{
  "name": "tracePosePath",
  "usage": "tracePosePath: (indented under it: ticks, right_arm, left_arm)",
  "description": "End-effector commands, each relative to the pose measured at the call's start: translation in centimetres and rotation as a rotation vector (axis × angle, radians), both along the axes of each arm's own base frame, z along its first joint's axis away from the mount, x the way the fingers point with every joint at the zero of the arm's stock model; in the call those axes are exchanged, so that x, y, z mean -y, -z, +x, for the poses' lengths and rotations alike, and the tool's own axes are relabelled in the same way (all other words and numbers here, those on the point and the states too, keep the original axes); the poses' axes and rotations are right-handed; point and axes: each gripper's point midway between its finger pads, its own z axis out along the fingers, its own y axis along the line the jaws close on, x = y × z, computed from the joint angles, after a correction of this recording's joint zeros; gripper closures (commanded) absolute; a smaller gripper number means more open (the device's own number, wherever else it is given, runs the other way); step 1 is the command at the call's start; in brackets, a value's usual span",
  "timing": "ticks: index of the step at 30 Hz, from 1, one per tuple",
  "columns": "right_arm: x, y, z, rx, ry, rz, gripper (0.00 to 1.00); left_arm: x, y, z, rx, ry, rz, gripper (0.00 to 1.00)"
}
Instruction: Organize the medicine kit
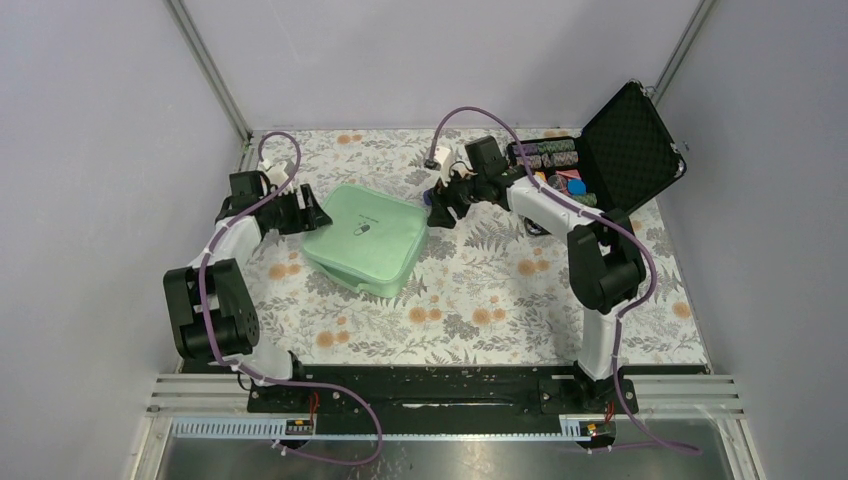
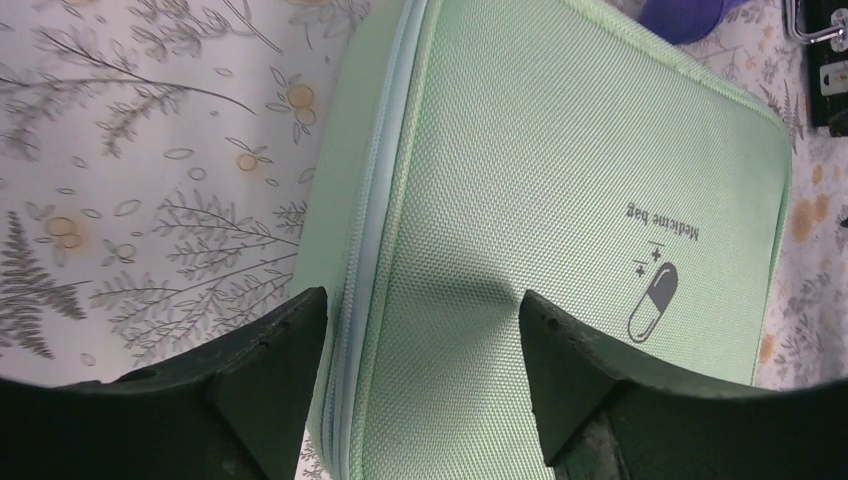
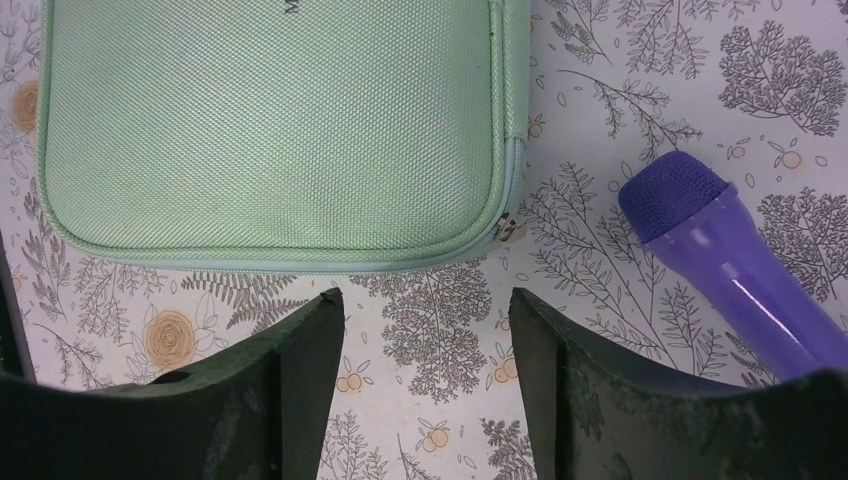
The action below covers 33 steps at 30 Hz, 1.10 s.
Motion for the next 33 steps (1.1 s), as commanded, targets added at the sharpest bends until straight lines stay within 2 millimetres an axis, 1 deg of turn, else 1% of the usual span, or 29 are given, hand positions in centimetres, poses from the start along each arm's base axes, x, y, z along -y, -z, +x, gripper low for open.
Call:
tracePosePath:
  ticks: [1,5,9,12,15,18,19,21,23,25,27,29,30,32,33]
  right_arm:
    - [-0.9,-0.8,0.5,0.005,-0.03,0.035,0.32]
    - [-1.1,0.4,0.4,-0.038,-0.016,0.033,0.33]
    - [-1.7,1.3,-0.5,-0.058,-0.038,0.026,0.36]
    - [-2.1,1.6,-2.0,-0.072,-0.065,0.018,0.39]
    - [-1.8,1.9,-4.4,-0.081,-0.114,-0.022,0.41]
    - [-0.3,2.1,-7.0,-0.094,-0.147,-0.072,0.42]
    - [0.6,2.0,-7.8,-0.088,-0.156,-0.093,0.42]
    - [2.6,2.9,-9.5,-0.101,-0.175,-0.171,0.42]
    - [4.6,3.1,-10.9,-0.136,-0.164,-0.248,0.41]
    - [5.5,2.2,-12.0,-0.139,-0.183,-0.266,0.41]
    - [5.9,1.1,-13.1,-0.142,-0.236,-0.265,0.4]
    - [6.5,0.3,-13.1,-0.125,-0.269,-0.281,0.39]
    - [7.0,-0.1,-12.7,-0.116,-0.273,-0.289,0.39]
    - [8.3,-1.4,-12.0,-0.115,-0.285,-0.282,0.39]
    - [9.2,-2.0,-11.6,-0.117,-0.29,-0.274,0.39]
  left_arm:
    - [1.9,0.0,-0.3,-0.008,0.093,-0.082,0.32]
    - [3.2,0.3,-1.2,-0.036,0.152,-0.125,0.33]
    - [4.6,-0.1,-1.6,-0.015,0.232,-0.153,0.35]
    - [6.3,-0.3,-1.7,-0.013,0.306,-0.172,0.35]
    - [8.4,-0.5,-2.0,-0.036,0.365,-0.216,0.36]
    - [10.2,-0.7,-2.8,-0.061,0.414,-0.261,0.37]
    - [10.8,-0.8,-3.2,-0.064,0.436,-0.271,0.37]
    - [11.8,-0.6,-4.1,-0.073,0.467,-0.28,0.37]
    - [12.1,0.1,-4.8,-0.086,0.464,-0.284,0.37]
    - [13.0,0.5,-5.2,-0.092,0.467,-0.294,0.37]
    - [13.3,0.8,-4.8,-0.081,0.473,-0.274,0.36]
    - [12.6,1.0,-3.1,-0.05,0.438,-0.194,0.32]
    - [11.9,0.8,-1.9,-0.033,0.403,-0.148,0.31]
    - [10.3,-1.0,0.1,0.048,0.361,-0.058,0.29]
    - [9.1,-2.1,0.9,0.106,0.349,0.008,0.28]
